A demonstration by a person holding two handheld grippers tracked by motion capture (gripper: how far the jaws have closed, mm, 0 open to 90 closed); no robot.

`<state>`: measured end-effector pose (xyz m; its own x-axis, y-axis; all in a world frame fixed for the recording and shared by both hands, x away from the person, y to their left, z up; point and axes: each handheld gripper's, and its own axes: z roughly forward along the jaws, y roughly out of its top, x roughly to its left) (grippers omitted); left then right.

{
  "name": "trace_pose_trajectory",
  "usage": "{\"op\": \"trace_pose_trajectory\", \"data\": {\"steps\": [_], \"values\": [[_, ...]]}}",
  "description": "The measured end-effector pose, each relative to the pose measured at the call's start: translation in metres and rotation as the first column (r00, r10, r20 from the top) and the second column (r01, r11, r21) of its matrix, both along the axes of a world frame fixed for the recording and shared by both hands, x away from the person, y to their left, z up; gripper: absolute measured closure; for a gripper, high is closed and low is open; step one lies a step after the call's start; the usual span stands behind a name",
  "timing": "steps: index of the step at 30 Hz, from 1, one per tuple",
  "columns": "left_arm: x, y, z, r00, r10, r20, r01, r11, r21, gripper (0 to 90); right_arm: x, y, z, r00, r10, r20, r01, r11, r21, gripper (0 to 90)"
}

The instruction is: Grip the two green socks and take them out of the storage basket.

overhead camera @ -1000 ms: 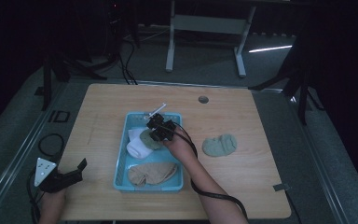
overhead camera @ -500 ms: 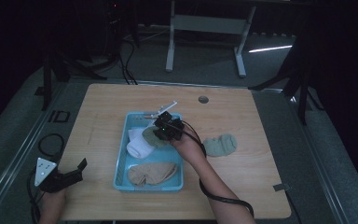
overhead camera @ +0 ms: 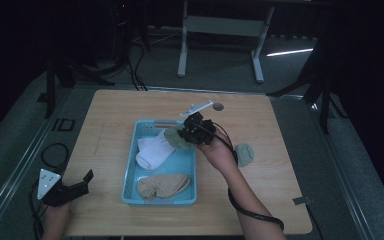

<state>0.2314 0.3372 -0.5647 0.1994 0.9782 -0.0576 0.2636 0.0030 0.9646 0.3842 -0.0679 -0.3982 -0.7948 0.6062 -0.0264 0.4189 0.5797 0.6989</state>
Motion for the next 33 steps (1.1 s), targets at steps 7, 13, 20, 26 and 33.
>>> {"op": "trace_pose_trajectory", "data": {"steps": [7, 13, 20, 26, 33], "values": [[0.0, 0.0, 0.0, 1.0, -0.001, -0.001, 0.001, 1.0, 0.003, 0.0, 0.007, -0.037, 0.008, 0.9971, -0.075, 0.016, 0.075, 0.997, 0.008, 85.6], [0.0, 0.0, 0.0, 1.0, -0.002, -0.002, 0.002, 1.0, 0.005, 0.0, 0.012, -0.067, 0.007, 0.9885, -0.148, 0.03, 0.148, 0.989, 0.01, 85.6], [0.0, 0.0, 0.0, 1.0, -0.002, -0.002, 0.002, 1.0, 0.005, 0.0, 0.016, -0.106, 0.004, 0.9735, -0.227, 0.031, 0.226, 0.974, 0.019, 85.6], [0.0, 0.0, 0.0, 1.0, -0.001, -0.003, 0.001, 1.0, 0.004, 0.0, 0.018, -0.138, 0.0, 0.9549, -0.295, 0.031, 0.294, 0.955, 0.029, 85.6], [0.0, 0.0, 0.0, 1.0, 0.002, -0.003, -0.002, 1.0, 0.006, 0.0, 0.02, -0.175, -0.011, 0.9261, -0.377, 0.025, 0.375, 0.926, 0.039, 85.6]]}}
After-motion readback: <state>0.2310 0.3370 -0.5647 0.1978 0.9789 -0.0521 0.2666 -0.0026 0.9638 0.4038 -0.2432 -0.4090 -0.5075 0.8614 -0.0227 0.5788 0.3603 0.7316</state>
